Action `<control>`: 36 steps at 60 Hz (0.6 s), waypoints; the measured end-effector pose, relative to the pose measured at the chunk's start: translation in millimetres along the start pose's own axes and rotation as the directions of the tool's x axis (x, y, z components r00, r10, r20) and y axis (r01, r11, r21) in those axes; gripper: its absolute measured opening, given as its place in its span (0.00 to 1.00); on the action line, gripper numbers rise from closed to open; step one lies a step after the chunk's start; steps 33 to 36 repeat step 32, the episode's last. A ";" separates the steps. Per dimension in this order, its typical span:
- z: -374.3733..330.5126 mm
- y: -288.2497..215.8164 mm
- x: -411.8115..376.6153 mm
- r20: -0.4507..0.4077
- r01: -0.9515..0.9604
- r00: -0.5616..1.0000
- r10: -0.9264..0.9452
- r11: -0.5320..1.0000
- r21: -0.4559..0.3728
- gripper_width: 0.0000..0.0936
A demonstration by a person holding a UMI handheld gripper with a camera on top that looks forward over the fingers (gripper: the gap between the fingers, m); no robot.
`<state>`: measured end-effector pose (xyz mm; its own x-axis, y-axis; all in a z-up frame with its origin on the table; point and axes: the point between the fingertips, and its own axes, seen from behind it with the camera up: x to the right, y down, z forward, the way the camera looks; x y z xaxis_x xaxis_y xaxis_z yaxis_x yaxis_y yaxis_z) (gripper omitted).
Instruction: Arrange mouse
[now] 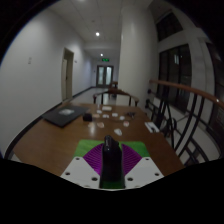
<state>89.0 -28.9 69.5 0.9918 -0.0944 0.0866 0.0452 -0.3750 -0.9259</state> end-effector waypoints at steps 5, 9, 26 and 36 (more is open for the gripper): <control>15.1 33.1 4.8 -0.002 -0.012 1.000 0.012 0.998 -0.066 0.25; 22.3 38.4 9.5 -0.011 0.007 1.000 -0.007 0.999 -0.049 0.25; -23.5 32.1 8.2 0.053 0.038 0.998 -0.035 0.997 -0.064 0.89; -68.7 32.1 14.9 0.059 0.023 0.998 -0.021 0.999 -0.039 0.91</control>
